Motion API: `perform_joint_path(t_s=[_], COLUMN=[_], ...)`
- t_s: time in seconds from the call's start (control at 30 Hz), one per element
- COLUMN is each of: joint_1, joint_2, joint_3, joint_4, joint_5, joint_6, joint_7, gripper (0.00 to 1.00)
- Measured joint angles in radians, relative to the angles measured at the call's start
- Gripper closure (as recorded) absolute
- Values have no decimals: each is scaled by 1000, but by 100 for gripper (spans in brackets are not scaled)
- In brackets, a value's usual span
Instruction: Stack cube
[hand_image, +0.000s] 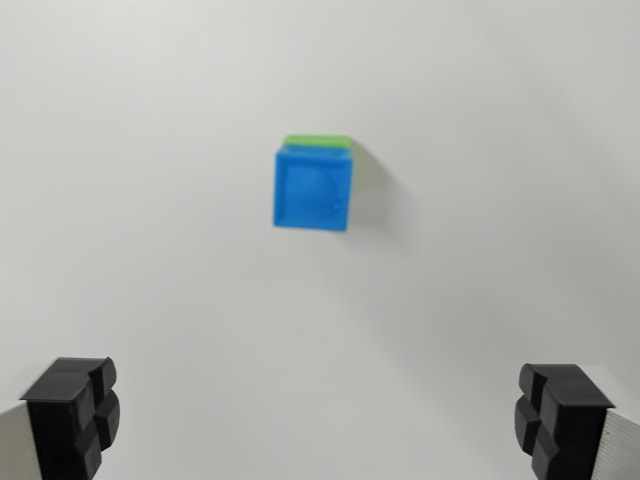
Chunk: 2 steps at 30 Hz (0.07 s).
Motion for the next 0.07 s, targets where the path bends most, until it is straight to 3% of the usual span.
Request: perform_joint_path(t_s=[0.07], joint_1=[0], joint_2=[0], joint_3=[0], joint_4=[0], joint_5=[0], joint_6=[0], joint_7=[0], gripper=[0])
